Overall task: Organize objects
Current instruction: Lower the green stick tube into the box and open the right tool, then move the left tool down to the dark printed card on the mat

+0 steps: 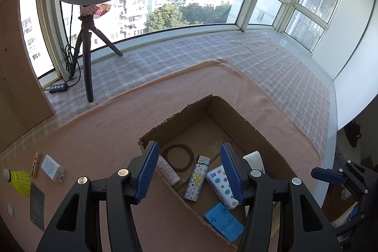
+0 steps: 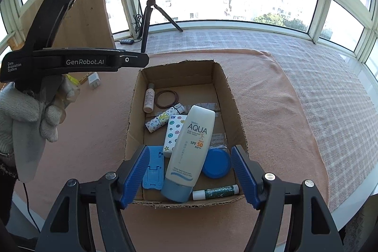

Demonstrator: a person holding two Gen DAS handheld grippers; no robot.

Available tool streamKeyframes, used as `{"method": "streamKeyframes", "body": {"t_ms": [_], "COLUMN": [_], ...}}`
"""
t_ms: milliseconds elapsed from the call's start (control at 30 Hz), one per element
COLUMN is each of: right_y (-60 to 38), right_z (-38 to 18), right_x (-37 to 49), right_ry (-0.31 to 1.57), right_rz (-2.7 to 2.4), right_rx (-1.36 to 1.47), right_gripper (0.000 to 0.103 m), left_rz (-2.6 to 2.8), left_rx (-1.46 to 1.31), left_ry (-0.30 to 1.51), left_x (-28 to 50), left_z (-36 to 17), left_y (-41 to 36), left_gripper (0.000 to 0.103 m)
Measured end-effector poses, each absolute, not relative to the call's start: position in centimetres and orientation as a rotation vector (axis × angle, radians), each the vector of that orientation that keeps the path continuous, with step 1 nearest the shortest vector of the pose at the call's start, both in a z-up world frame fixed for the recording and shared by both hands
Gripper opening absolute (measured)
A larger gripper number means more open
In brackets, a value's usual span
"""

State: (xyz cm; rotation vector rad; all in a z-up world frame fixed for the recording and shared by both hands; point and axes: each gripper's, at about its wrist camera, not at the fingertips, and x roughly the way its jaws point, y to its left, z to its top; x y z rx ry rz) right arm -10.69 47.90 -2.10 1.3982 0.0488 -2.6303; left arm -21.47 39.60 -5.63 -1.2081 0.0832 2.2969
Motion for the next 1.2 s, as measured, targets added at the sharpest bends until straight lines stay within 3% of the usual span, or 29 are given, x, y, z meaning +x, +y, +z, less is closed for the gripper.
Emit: {"method": "streamKeyframes", "body": {"t_ms": [400,1033,1200], "right_y": [45.2,37.7,37.3], "right_z": [-2.4,-3.1,-3.3], "right_x": [-10.8,-9.1,-8.8], "right_ry": [0.022,-0.021,-0.058], "right_rz": [-2.57,-2.46,-2.466], "right_rx": [1.416,1.434,1.464], "right_gripper": [0.068,0.068,0.067], "left_rz": [2.336,2.467,2.459], "left_rx": [-1.288,-1.577,-1.638], "left_ry": [0.031,-0.112,-0.021], "left_x": [-20.3,-20.7,-21.7], "left_z": [-7.5,-14.9,-16.4], "left_y": [33.2,11.7,9.6], "left_gripper": [0.059,0.062,0.065]}}
